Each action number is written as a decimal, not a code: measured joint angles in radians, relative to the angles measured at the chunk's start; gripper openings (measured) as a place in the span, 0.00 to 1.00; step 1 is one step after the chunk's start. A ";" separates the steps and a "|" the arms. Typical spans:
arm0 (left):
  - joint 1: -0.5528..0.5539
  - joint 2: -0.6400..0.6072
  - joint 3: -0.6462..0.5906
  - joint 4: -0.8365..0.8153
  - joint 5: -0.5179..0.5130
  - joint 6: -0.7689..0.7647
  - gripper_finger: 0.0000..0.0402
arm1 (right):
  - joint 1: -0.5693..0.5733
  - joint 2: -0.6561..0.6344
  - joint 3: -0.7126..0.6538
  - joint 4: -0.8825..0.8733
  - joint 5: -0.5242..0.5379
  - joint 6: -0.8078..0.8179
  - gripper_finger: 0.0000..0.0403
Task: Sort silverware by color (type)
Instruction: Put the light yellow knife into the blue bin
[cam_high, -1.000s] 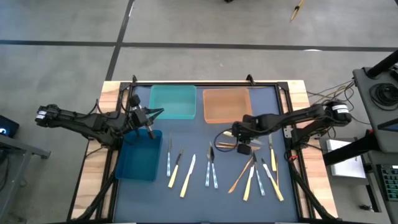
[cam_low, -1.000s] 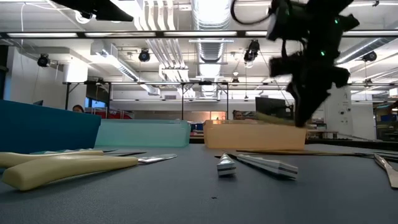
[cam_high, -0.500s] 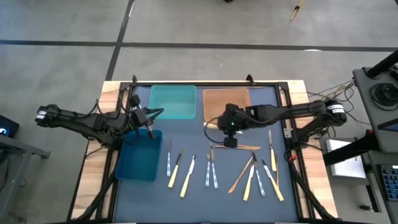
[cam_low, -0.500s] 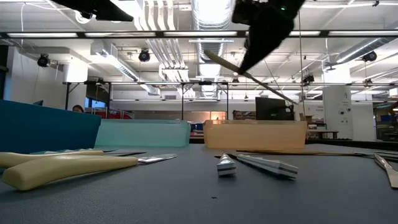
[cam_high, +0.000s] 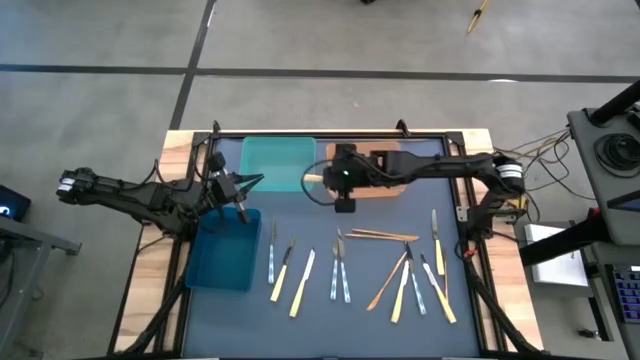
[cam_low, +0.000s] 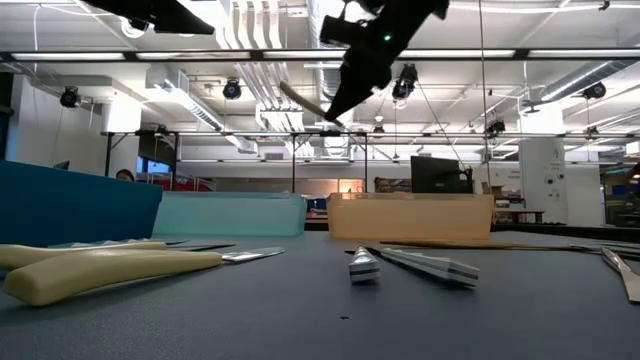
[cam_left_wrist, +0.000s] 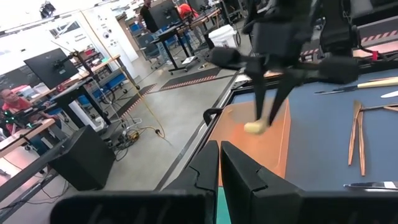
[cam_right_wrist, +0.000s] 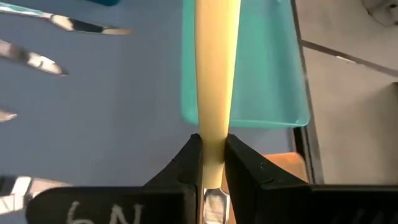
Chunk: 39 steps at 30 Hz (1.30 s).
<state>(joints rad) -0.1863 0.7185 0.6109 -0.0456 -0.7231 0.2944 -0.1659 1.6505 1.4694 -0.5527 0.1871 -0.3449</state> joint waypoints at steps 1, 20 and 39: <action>0.000 0.000 0.000 0.000 0.000 -0.009 0.00 | -0.011 0.016 0.020 -0.004 0.000 -0.013 0.09; 0.000 0.000 0.000 -0.009 -0.147 0.012 0.00 | -0.216 0.082 0.128 -0.341 -0.005 -0.067 0.09; 0.000 0.000 0.000 -0.030 -0.150 0.012 0.00 | -0.282 0.085 0.117 -0.374 -0.015 -0.125 0.08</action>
<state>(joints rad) -0.1864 0.7181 0.6109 -0.0753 -0.8734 0.3061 -0.4481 1.7351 1.5862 -0.9269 0.1723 -0.4698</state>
